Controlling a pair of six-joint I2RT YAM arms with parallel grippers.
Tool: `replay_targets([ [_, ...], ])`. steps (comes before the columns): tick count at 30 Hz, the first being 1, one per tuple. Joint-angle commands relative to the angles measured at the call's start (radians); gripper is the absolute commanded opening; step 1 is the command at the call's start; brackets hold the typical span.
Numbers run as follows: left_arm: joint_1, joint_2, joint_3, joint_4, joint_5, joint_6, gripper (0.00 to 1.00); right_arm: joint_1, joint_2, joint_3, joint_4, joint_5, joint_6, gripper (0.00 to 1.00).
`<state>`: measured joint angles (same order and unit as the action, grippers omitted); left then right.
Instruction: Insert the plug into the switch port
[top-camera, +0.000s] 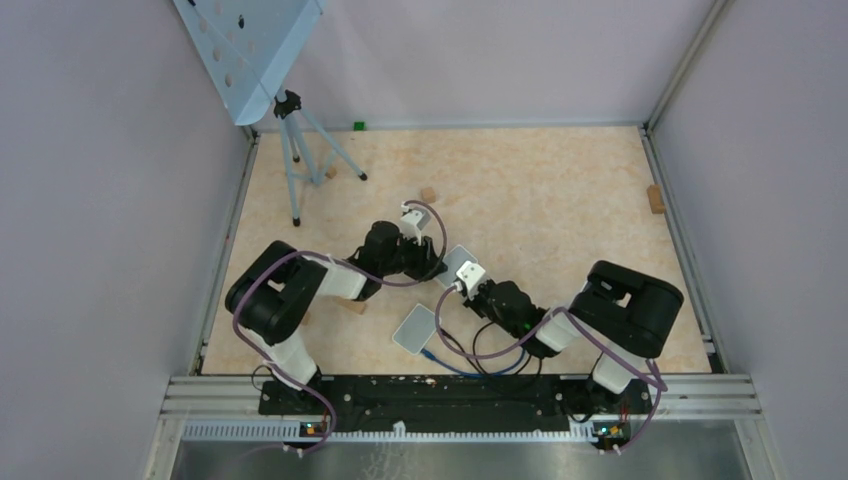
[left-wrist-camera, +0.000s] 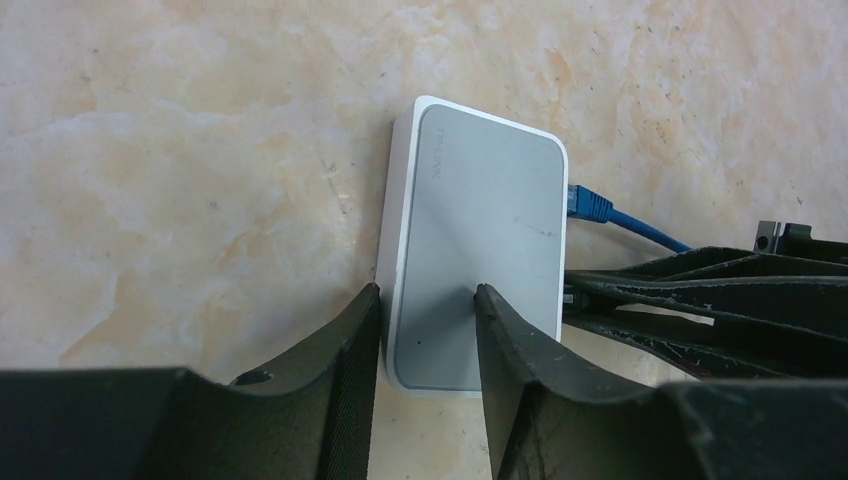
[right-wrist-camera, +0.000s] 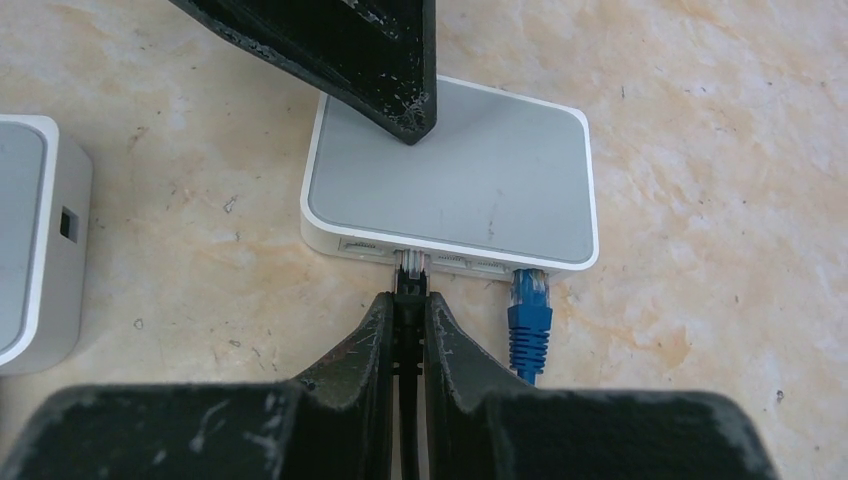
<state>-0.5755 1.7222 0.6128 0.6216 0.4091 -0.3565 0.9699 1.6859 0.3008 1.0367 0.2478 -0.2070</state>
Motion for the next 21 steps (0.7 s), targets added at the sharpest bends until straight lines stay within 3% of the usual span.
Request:
replay_targets([
  [1,-0.088,0.027,0.040,0.020,0.265,0.003,0.44,-0.010,-0.059,0.060,0.139,-0.071,-0.035,0.00],
  [13,-0.130,0.045,0.060,0.052,0.381,0.029,0.43,-0.017,-0.175,0.130,-0.028,-0.170,-0.152,0.00],
  [21,-0.128,-0.032,0.010,0.043,0.226,0.045,0.53,-0.017,-0.210,0.102,-0.116,-0.234,-0.117,0.00],
])
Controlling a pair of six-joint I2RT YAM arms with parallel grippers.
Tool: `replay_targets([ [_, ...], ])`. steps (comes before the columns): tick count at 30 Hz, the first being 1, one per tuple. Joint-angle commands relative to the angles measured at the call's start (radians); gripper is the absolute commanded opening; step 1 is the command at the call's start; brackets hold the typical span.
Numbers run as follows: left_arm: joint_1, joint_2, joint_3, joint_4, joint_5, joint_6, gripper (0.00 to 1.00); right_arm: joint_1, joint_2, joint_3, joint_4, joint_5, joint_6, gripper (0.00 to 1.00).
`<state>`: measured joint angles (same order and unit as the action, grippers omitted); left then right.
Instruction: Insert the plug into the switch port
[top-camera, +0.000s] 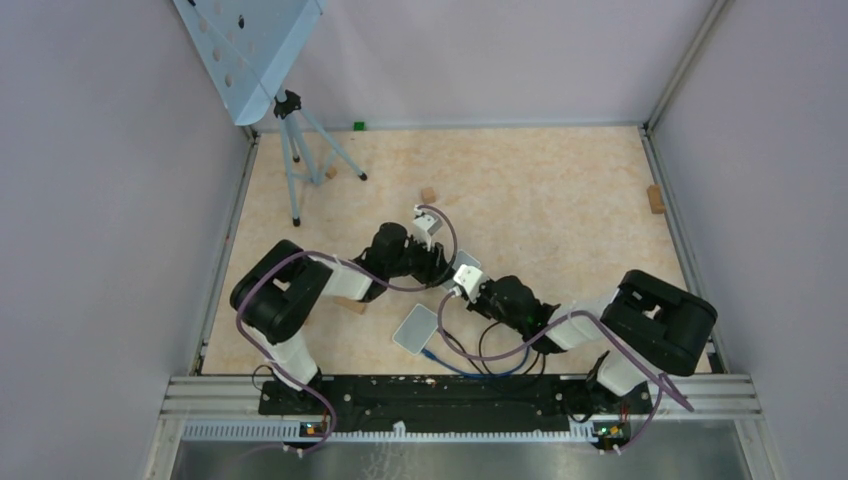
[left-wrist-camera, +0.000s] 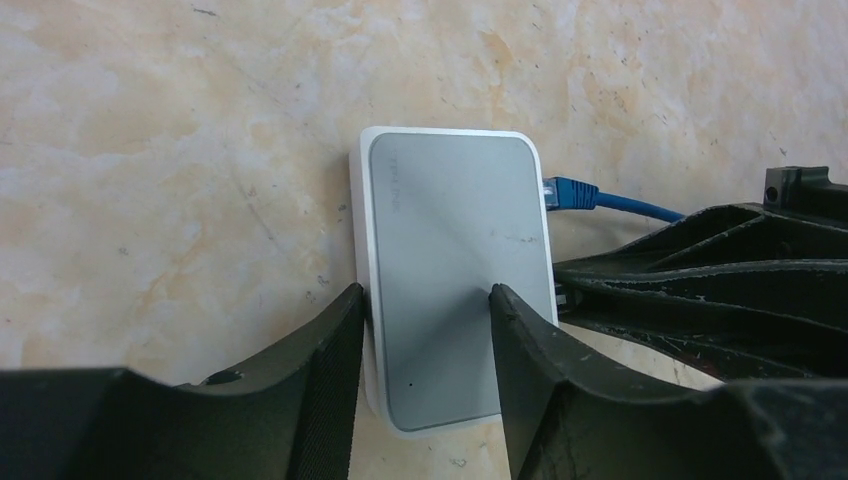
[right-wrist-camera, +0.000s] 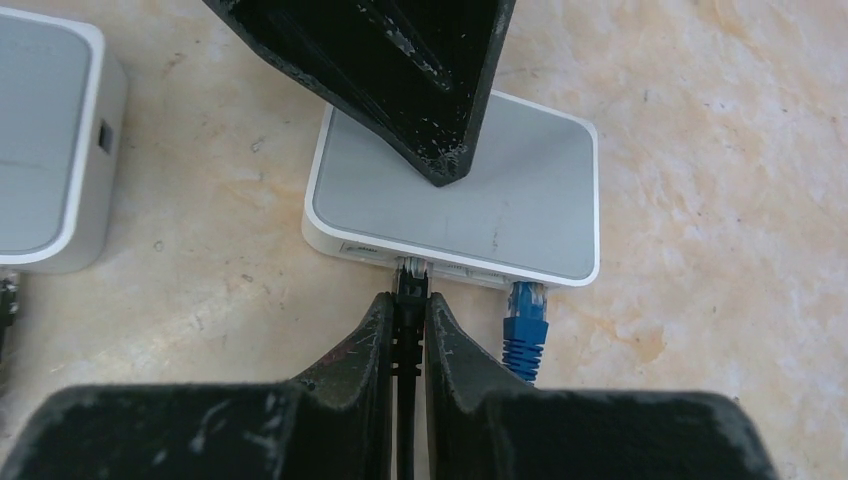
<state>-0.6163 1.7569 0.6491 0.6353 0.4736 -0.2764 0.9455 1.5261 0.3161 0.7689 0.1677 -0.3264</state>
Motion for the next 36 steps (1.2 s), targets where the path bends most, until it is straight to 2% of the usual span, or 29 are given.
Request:
replay_targets([
  [1,-0.085,-0.083,-0.037,0.034,0.132,-0.034,0.55,0.007,-0.056,0.076,0.150,-0.163,0.011,0.00],
  [7,-0.067,-0.215,-0.136,0.042,-0.123,-0.047,0.66,0.000,-0.070,0.070,0.053,-0.139,0.073,0.00],
  [11,-0.039,-0.333,-0.205,0.034,-0.321,-0.076,0.70,-0.083,-0.048,0.140,-0.073,-0.192,0.166,0.00],
  [13,-0.034,-0.393,-0.238,0.024,-0.432,-0.081,0.77,-0.128,-0.025,0.176,-0.133,-0.193,0.182,0.00],
  [14,-0.035,-0.422,-0.254,0.020,-0.493,-0.083,0.81,-0.139,-0.014,0.192,-0.148,-0.183,0.182,0.02],
  [17,-0.034,-0.486,-0.292,0.007,-0.620,-0.092,0.89,-0.170,0.015,0.248,-0.212,-0.171,0.177,0.17],
  [23,-0.035,-0.554,-0.304,-0.044,-0.752,-0.095,0.99,-0.182,-0.025,0.330,-0.343,-0.147,0.206,0.37],
  [27,-0.035,-0.583,-0.288,-0.087,-0.823,-0.095,0.99,-0.182,-0.098,0.362,-0.500,-0.118,0.308,0.42],
  [30,-0.035,-0.611,-0.231,-0.204,-0.874,-0.121,0.99,-0.183,-0.187,0.400,-0.672,-0.087,0.458,0.47],
  [36,-0.036,-0.678,-0.007,-0.757,-0.885,-0.231,0.99,-0.185,-0.381,0.432,-1.056,0.036,0.769,0.61],
])
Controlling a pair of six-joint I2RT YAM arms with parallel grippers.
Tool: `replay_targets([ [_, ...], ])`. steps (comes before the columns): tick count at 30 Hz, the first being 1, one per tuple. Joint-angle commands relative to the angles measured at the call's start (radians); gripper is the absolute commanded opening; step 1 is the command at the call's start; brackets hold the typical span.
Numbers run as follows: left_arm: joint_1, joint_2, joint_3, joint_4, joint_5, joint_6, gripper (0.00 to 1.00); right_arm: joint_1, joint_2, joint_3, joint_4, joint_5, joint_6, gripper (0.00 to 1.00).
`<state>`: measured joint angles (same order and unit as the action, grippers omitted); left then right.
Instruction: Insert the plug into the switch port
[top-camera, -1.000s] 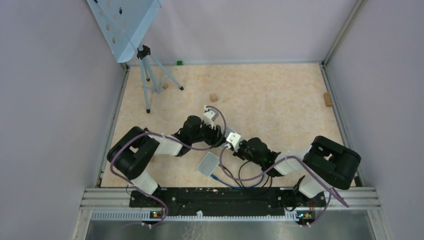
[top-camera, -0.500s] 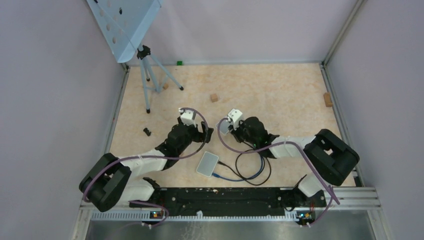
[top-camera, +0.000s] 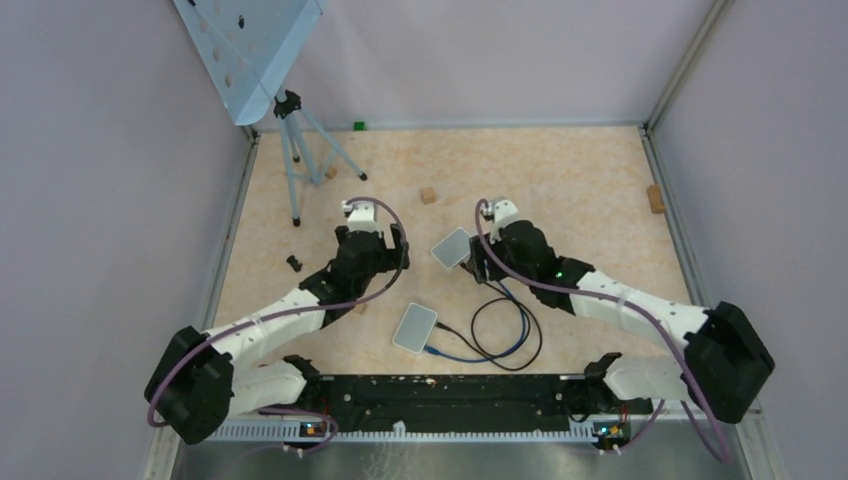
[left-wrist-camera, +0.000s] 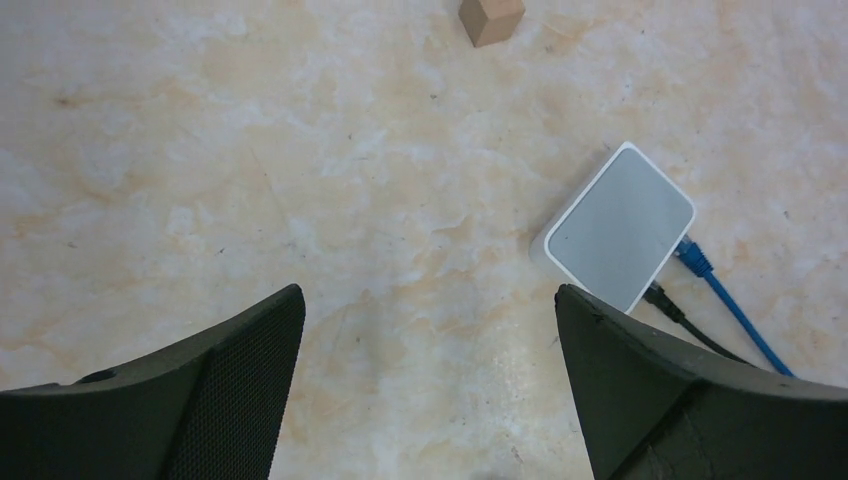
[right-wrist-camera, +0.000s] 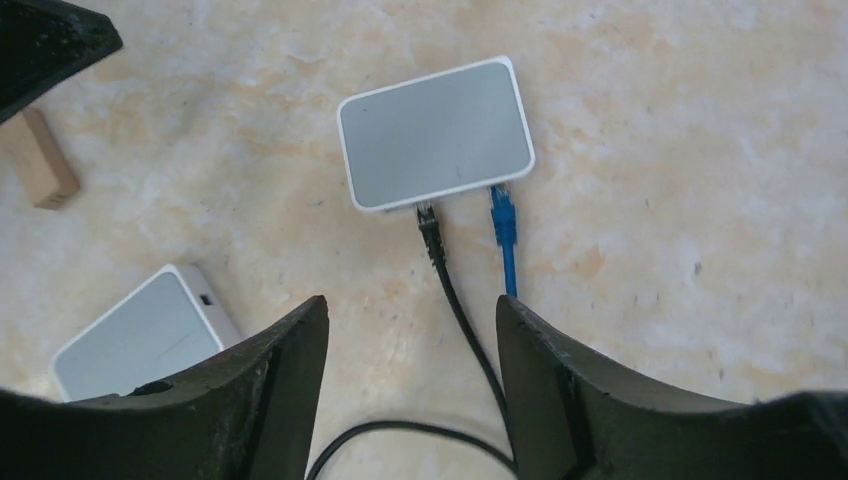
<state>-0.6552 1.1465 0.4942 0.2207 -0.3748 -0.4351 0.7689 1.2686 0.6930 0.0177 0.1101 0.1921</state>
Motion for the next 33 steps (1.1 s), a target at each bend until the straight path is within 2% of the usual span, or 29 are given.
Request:
replay_targets([
  [1,0.003,-0.089,0.167,-0.403,-0.019,-0.074,0.99,-0.011,-0.150,0.062,-0.371,0.102,0.276,0.62],
  [4,0.001,-0.164,0.203,-0.545,0.051,-0.070,0.99,-0.013,-0.229,0.067,-0.512,0.096,0.349,0.63],
  [8,0.002,-0.317,0.212,-0.690,0.153,-0.101,0.99,-0.013,-0.352,0.039,-0.597,0.005,0.439,0.64],
  [11,0.002,-0.439,0.194,-0.718,0.208,-0.084,0.99,-0.014,-0.416,0.041,-0.642,-0.044,0.479,0.68],
  [14,0.003,-0.517,0.196,-0.717,0.238,-0.012,0.99,-0.014,-0.475,0.033,-0.669,-0.031,0.493,0.73],
  [18,0.002,-0.536,0.278,-0.819,0.188,0.055,0.99,-0.014,-0.529,0.022,-0.674,-0.012,0.458,0.75],
  [24,0.003,-0.546,0.300,-0.795,0.232,0.169,0.99,-0.013,-0.555,0.054,-0.668,0.068,0.406,0.75],
  [33,0.002,-0.556,0.243,-0.772,0.158,0.168,0.99,-0.014,-0.553,0.049,-0.606,0.053,0.350,0.75],
])
